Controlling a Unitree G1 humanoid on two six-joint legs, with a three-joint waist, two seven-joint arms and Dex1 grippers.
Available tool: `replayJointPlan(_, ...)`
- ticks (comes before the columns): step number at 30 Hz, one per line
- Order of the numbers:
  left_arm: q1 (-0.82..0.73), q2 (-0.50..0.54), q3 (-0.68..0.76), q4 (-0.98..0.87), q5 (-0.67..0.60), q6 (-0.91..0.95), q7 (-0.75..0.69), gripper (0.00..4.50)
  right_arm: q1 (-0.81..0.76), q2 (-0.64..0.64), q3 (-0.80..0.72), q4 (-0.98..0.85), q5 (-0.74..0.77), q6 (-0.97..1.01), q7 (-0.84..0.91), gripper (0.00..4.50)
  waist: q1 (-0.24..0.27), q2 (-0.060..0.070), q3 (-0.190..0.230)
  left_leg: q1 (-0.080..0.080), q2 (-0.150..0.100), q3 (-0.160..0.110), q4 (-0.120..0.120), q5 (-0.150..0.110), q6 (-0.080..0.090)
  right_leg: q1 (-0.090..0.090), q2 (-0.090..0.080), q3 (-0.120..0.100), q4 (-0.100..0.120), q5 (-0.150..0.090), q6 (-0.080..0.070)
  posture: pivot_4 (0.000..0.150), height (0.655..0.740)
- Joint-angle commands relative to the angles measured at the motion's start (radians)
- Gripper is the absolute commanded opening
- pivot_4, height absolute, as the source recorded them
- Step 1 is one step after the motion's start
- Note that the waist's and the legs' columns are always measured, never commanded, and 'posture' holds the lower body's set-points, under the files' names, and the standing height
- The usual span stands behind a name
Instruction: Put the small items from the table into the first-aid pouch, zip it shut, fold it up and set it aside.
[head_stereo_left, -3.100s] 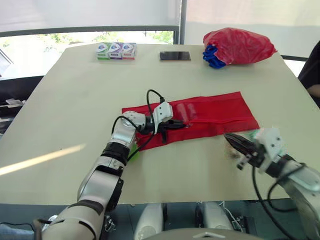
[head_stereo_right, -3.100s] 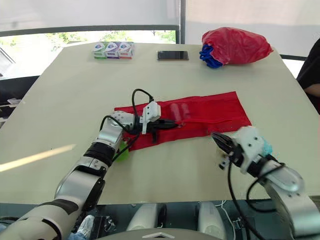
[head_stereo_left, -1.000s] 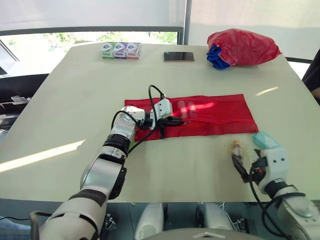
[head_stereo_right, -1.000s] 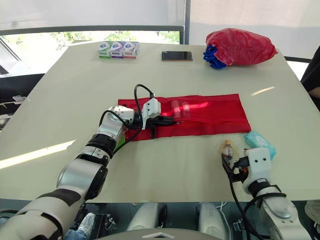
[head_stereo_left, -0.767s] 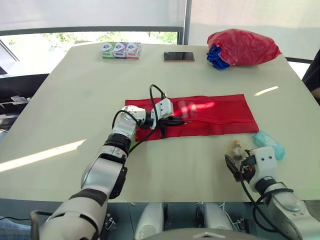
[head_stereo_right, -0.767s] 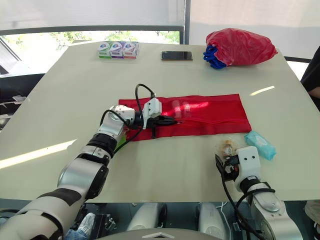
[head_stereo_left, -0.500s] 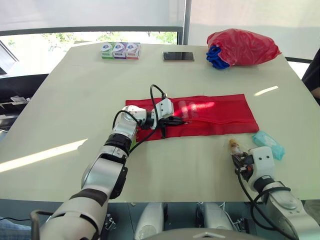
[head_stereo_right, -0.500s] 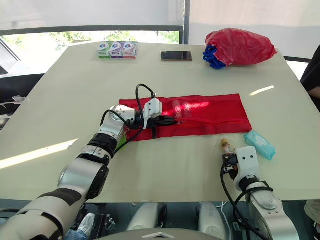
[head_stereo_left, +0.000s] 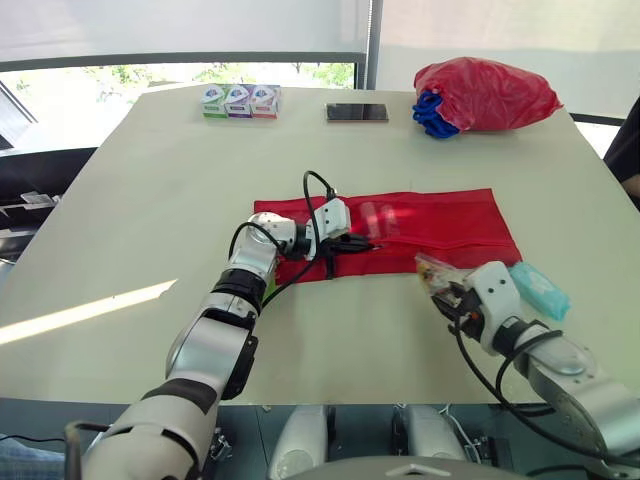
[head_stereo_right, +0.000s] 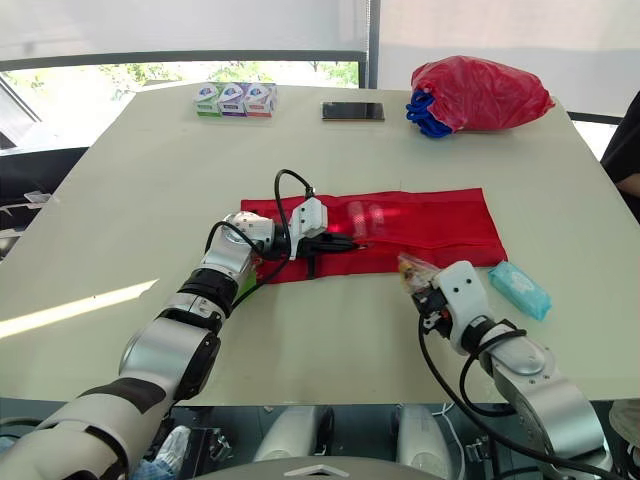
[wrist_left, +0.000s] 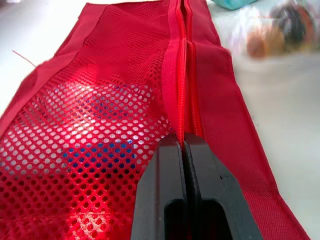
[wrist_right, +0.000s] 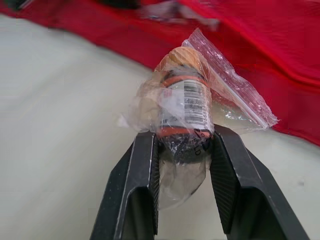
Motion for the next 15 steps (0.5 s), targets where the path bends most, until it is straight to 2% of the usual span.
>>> replayJointPlan(1, 0.016, -0.012, 0.005, -0.072, -0.022, 0.016, -0.014, 0.0, -0.059, 0.035, 0.014, 0.04, -0.027, 0.009, -0.045, 0.88, 0.001, 0.0, 0.0, 0.0, 0.0, 0.0, 0.0, 0.0, 0.0, 0.0, 0.0, 0.0, 0.0, 0.0, 0.0, 0.15, 0.74)
replayJointPlan(7, 0.058, -0.015, -0.004, -0.142, -0.029, 0.049, -0.022, 0.0, -0.13, 0.15, -0.004, 0.13, -0.072, -0.027, -0.146, 0.88, 0.0, 0.0, 0.0, 0.0, 0.0, 0.0, 0.0, 0.0, 0.0, 0.0, 0.0, 0.0, 0.0, 0.0, 0.0, 0.15, 0.74)
replayJointPlan(10, 0.074, -0.016, -0.012, -0.166, -0.027, 0.061, -0.03, 0.0, -0.124, 0.221, -0.032, 0.14, -0.08, -0.059, -0.195, 0.88, 0.0, 0.0, 0.0, 0.0, 0.0, 0.0, 0.0, 0.0, -0.001, -0.001, 0.0, 0.0, 0.0, 0.0, 0.0, 0.15, 0.74)
replayJointPlan(15, 0.087, -0.021, -0.019, -0.179, -0.022, 0.064, -0.035, 0.0, -0.101, 0.259, 0.006, 0.143, -0.117, -0.094, -0.227, 0.88, 0.0, 0.0, 0.0, 0.0, 0.0, 0.0, 0.0, 0.001, -0.002, -0.001, 0.0, 0.0, 0.001, 0.0, 0.0, 0.15, 0.74)
